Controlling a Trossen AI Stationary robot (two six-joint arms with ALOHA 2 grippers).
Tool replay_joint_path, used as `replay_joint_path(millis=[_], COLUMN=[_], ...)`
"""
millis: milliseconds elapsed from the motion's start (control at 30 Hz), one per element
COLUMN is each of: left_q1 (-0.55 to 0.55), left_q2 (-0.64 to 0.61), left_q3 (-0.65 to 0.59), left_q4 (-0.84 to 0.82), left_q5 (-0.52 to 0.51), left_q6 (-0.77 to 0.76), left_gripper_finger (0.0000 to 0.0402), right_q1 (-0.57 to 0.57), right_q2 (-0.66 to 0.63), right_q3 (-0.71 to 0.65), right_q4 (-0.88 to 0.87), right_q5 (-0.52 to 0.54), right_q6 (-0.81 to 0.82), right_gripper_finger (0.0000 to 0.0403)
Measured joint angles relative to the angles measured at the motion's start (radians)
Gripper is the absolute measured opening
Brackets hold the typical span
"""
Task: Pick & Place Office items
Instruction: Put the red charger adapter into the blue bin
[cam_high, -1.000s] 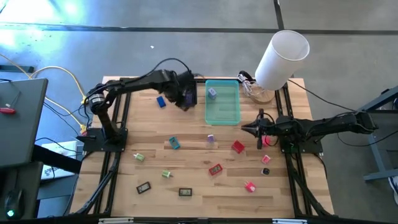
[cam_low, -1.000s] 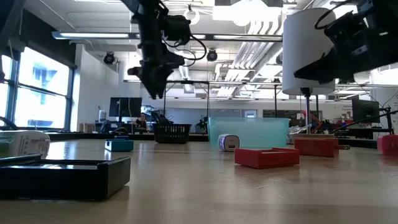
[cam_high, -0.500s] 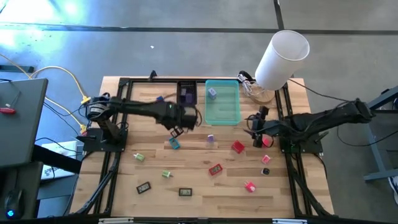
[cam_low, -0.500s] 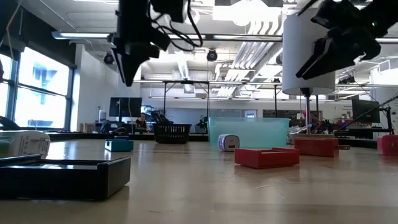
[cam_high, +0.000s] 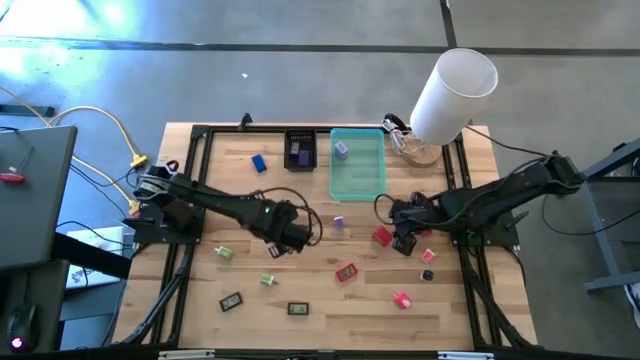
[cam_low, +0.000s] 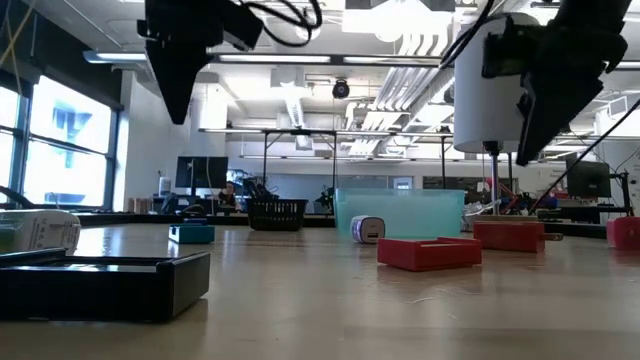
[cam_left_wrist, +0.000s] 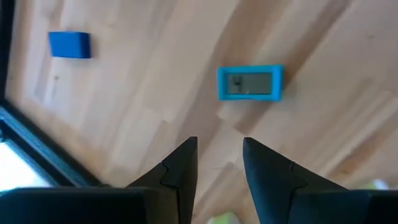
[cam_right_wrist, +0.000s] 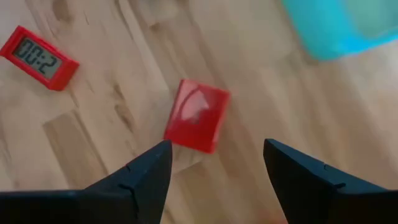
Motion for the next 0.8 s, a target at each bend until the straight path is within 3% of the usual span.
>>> replay_joint_path(millis=[500, 800], left_q1=[-0.193, -0.274], left_q2=[0.0, 0.0], left_q3=[0.0, 0.0], left_q4=[0.118, 0.128], left_q5=[0.001, 0.001], left_q6=[-0.339, -0.398], left_gripper_finger=[0.012, 0.012], right_q1=[0.0, -0.018], right_q2=[0.178, 0.273], right_q3=[0.0, 0.0], right_q4=[0.184, 0.197], right_q5=[-0.052, -0.053], right_q6=[0.074, 0.137], right_gripper_finger=[0.0243, 0.0243])
